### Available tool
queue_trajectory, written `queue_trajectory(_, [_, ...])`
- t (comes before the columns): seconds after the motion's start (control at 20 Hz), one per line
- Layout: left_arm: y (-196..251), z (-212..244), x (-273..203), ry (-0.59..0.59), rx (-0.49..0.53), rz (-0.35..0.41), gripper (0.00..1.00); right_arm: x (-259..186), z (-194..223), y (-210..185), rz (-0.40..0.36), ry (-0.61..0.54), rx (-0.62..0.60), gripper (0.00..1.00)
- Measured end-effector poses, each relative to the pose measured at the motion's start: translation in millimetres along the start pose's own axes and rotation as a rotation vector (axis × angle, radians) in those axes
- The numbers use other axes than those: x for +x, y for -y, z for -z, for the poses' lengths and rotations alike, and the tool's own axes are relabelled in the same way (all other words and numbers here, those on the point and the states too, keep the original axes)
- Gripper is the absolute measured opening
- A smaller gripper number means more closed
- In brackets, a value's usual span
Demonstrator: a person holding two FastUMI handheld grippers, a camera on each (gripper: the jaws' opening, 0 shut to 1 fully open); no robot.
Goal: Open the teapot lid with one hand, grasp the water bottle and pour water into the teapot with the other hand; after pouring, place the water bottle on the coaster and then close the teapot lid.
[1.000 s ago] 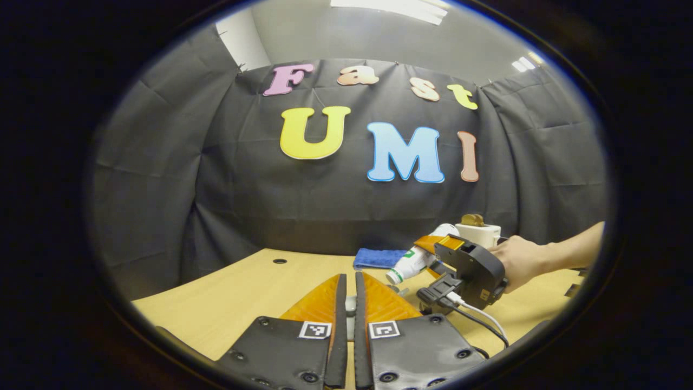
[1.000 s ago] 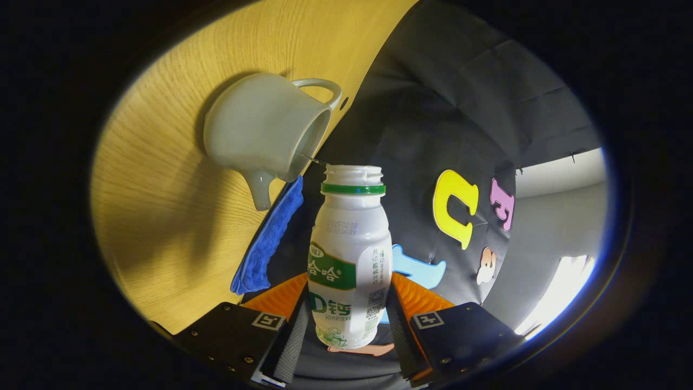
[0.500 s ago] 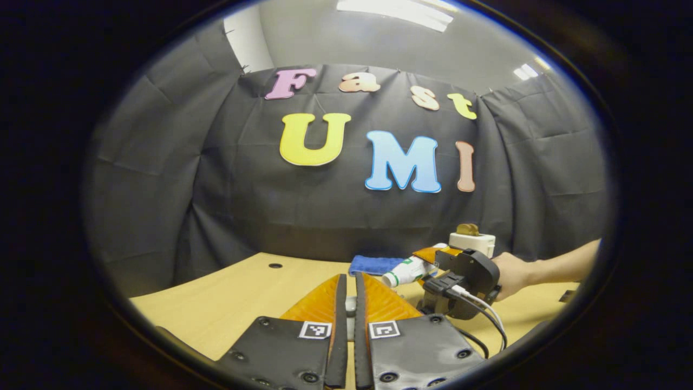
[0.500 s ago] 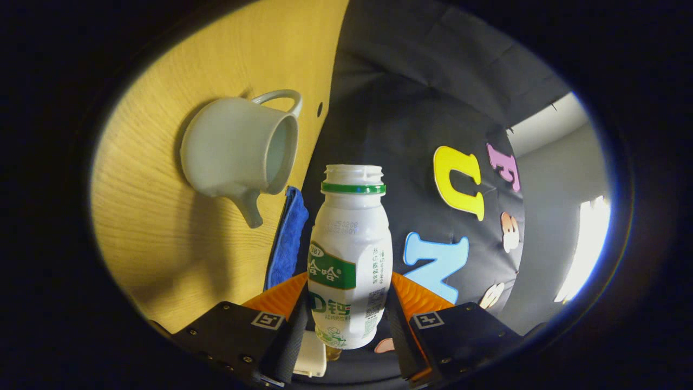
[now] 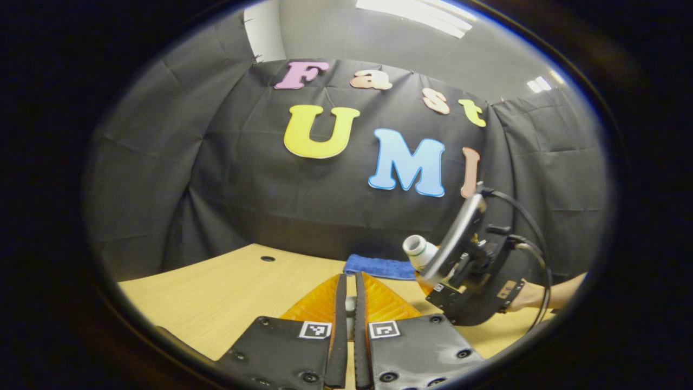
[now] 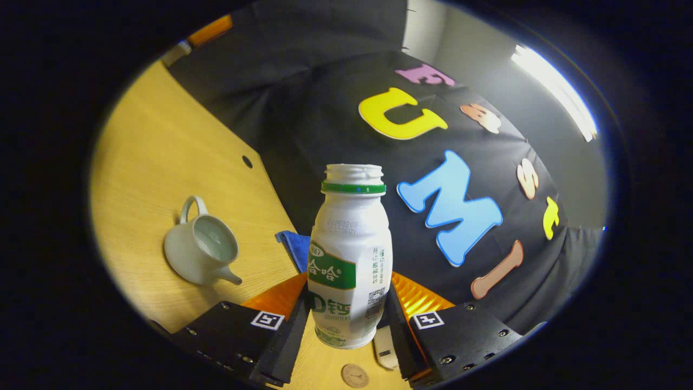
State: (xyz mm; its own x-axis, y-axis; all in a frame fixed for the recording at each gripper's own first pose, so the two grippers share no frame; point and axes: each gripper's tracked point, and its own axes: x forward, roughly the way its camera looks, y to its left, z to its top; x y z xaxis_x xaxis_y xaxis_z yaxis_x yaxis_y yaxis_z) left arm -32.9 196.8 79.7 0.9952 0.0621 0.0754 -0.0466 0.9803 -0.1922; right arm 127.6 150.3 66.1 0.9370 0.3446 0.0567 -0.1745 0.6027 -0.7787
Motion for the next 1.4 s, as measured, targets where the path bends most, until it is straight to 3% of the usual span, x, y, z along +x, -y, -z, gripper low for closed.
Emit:
queue_trajectory(0.1, [13, 2, 22, -0.012, -0.019, 0.04, 0.11, -23, 14, 15, -0.015, -0.035, 0.146, 0.71])
queue_trajectory(0.15, [18, 7, 37, -0.028, -0.018, 0.055, 0.16, -34, 24, 18, -0.028, -0.059, 0.216, 0.71])
queue_trajectory(0.25, [26, 12, 65, -0.047, -0.012, 0.068, 0.15, -53, 41, 29, -0.029, -0.078, 0.336, 0.71])
queue_trajectory(0.3, [28, 18, 80, -0.061, -0.01, 0.069, 0.11, -62, 50, 39, -0.007, -0.082, 0.378, 0.71])
queue_trajectory(0.4, [36, 32, 108, -0.087, -0.004, 0.073, 0.16, -79, 70, 51, 0.019, -0.096, 0.452, 0.71])
queue_trajectory(0.5, [41, 47, 130, -0.108, 0.035, 0.057, 0.11, -89, 85, 59, 0.04, -0.096, 0.521, 0.71])
queue_trajectory(0.55, [44, 55, 140, -0.115, 0.068, 0.048, 0.15, -93, 89, 62, 0.048, -0.074, 0.555, 0.71])
queue_trajectory(0.7, [58, 73, 155, -0.117, 0.134, 0.062, 0.11, -99, 98, 67, 0.073, -0.019, 0.648, 0.71])
queue_trajectory(0.8, [71, 84, 164, -0.122, 0.151, 0.087, 0.11, -98, 107, 65, 0.073, -0.025, 0.659, 0.71])
queue_trajectory(0.85, [75, 90, 168, -0.129, 0.168, 0.093, 0.16, -98, 112, 63, 0.068, -0.036, 0.663, 0.71])
queue_trajectory(0.9, [77, 94, 170, -0.136, 0.192, 0.093, 0.07, -99, 115, 58, 0.052, -0.047, 0.679, 0.71])
queue_trajectory(0.95, [79, 98, 173, -0.141, 0.212, 0.094, 0.15, -100, 116, 54, 0.036, -0.053, 0.696, 0.71])
queue_trajectory(1.0, [79, 100, 174, -0.148, 0.225, 0.092, 0.15, -100, 118, 54, 0.034, -0.06, 0.707, 0.71])
queue_trajectory(1.3, [65, 116, 177, -0.177, 0.222, 0.046, 0.11, -103, 118, 58, 0.047, -0.051, 0.717, 0.71])
queue_trajectory(1.35, [67, 119, 178, -0.184, 0.217, 0.051, 0.16, -102, 119, 57, 0.047, -0.054, 0.717, 0.71])
queue_trajectory(1.4, [69, 120, 178, -0.19, 0.22, 0.053, 0.11, -103, 120, 56, 0.047, -0.058, 0.718, 0.71])
